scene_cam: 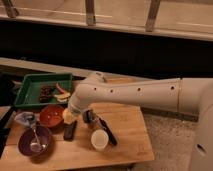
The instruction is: Place apple in red bowl
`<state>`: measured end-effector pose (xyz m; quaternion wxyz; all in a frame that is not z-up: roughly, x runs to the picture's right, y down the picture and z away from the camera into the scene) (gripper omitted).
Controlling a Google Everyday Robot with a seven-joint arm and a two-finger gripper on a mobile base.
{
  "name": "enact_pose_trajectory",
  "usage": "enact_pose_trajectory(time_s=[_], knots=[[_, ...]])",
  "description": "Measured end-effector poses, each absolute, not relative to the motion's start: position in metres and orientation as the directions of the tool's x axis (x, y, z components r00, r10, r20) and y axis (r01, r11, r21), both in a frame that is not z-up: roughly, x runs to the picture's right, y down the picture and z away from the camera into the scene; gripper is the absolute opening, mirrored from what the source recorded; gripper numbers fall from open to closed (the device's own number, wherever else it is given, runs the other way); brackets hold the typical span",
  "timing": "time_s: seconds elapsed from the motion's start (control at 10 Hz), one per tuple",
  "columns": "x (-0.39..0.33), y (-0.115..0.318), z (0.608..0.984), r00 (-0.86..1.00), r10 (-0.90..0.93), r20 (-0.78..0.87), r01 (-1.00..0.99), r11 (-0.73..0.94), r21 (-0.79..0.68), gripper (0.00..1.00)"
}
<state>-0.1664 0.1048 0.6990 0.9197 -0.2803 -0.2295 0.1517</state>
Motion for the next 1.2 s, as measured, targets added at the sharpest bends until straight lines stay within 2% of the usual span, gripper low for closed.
enact_pose_trajectory(time_s=[0.4,0.7,1.2], knots=[[-0.216,0.067,0.738,0.819,0.402,0.409,-0.114,0.813,-0.570,0.00],[-0.248,0.057,0.760,0.808,0.386,0.445,-0.055,0.801,-0.596,0.00],[-0.248,0.056,0.762,0.807,0.388,0.445,-0.054,0.800,-0.598,0.00]])
